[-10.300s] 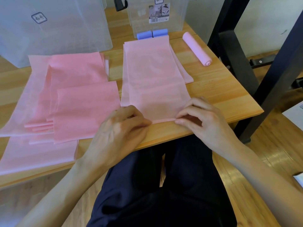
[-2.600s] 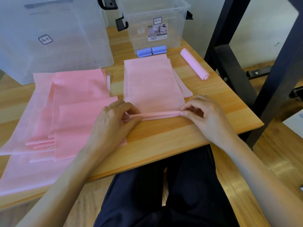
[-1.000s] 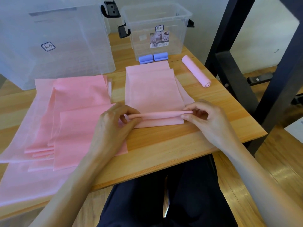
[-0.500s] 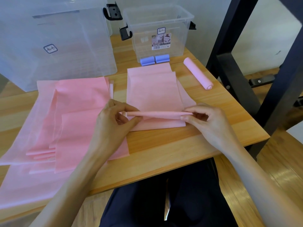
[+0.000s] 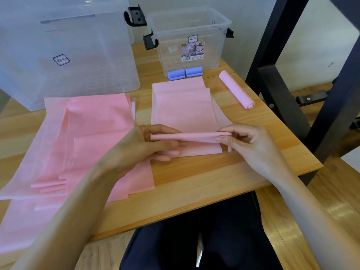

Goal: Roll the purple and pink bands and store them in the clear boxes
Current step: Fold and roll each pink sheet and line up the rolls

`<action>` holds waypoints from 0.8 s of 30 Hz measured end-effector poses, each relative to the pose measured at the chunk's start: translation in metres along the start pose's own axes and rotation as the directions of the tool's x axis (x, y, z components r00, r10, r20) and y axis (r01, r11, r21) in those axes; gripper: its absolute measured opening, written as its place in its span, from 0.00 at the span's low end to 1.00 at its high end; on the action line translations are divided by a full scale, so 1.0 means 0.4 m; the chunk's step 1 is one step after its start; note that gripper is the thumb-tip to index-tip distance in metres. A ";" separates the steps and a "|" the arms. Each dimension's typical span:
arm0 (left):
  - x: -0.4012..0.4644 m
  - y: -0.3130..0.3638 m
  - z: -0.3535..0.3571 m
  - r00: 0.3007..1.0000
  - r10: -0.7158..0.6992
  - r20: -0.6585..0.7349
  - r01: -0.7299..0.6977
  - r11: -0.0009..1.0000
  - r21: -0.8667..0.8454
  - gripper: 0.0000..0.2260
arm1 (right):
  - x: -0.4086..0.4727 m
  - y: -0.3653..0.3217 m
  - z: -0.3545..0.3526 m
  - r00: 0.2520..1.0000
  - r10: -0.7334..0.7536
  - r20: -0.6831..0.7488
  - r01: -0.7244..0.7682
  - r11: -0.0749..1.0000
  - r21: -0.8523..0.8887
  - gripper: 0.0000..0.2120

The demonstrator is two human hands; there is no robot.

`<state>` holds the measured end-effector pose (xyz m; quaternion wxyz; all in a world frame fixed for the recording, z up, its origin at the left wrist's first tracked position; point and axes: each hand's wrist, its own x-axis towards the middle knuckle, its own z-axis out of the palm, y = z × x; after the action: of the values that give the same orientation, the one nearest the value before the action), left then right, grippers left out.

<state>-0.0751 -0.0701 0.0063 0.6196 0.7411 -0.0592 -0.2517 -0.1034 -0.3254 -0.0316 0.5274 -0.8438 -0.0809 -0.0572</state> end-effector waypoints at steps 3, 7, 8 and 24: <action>0.021 0.006 0.016 0.998 -0.009 -0.057 0.003 0.994 -0.112 0.14 | 0.001 -0.005 0.010 1.000 0.008 0.011 -0.008 0.999 0.053 0.12; 0.032 -0.001 0.025 0.995 0.031 -0.100 -0.050 0.979 -0.196 0.12 | -0.003 -0.016 0.013 0.995 0.095 0.039 -0.100 0.983 0.153 0.20; 0.032 -0.005 0.026 0.994 0.033 -0.101 -0.054 0.977 -0.208 0.12 | -0.002 -0.019 0.011 0.991 0.124 0.049 -0.130 0.979 0.154 0.23; 0.037 -0.021 0.045 0.984 0.087 -0.155 -0.116 0.975 -0.191 0.09 | 0.016 -0.053 0.046 0.971 0.150 0.186 -0.191 0.955 0.227 0.27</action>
<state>-0.0724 -0.0902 -0.0079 0.7054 0.6878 -0.0263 -0.1696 -0.1012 -0.2991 -0.0197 0.6211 -0.7785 -0.0577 0.0696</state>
